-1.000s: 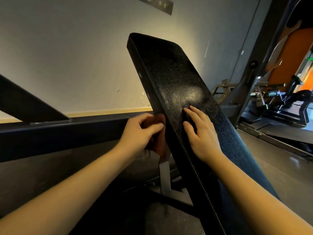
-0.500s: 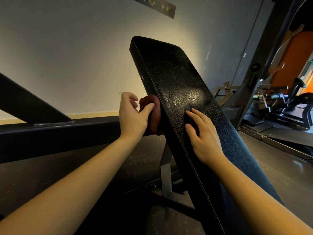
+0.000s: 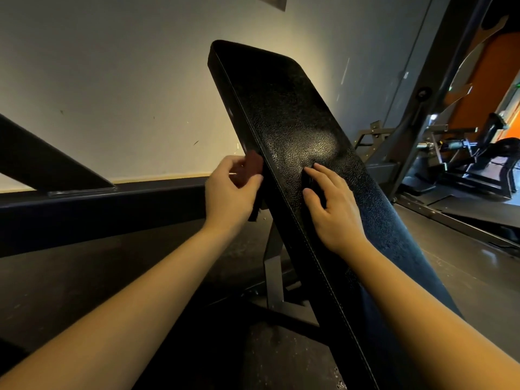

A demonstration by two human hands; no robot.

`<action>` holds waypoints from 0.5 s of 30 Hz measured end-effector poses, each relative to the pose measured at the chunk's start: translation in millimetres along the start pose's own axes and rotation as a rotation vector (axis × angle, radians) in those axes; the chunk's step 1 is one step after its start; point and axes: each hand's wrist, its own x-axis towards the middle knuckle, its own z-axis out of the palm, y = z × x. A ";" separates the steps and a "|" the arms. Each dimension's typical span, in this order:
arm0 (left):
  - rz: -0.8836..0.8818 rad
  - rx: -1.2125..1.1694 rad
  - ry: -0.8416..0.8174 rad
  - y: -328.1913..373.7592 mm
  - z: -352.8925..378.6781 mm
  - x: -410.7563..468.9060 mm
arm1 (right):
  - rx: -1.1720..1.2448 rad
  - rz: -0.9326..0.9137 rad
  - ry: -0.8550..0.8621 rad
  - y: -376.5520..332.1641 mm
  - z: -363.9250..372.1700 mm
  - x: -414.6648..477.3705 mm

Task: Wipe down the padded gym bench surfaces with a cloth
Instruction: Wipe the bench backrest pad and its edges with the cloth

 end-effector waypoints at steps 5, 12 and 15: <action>0.204 -0.031 -0.235 9.0 -3.1 -102.5 | 0.001 0.013 -0.017 -1.9 0.1 1.7; -0.011 -0.041 -0.029 6.5 2.9 -50.4 | -0.017 0.014 -0.030 -3.8 -3.5 -1.3; -0.043 -0.086 -0.033 5.9 8.8 -65.8 | -0.010 0.015 -0.031 -4.6 -3.3 0.1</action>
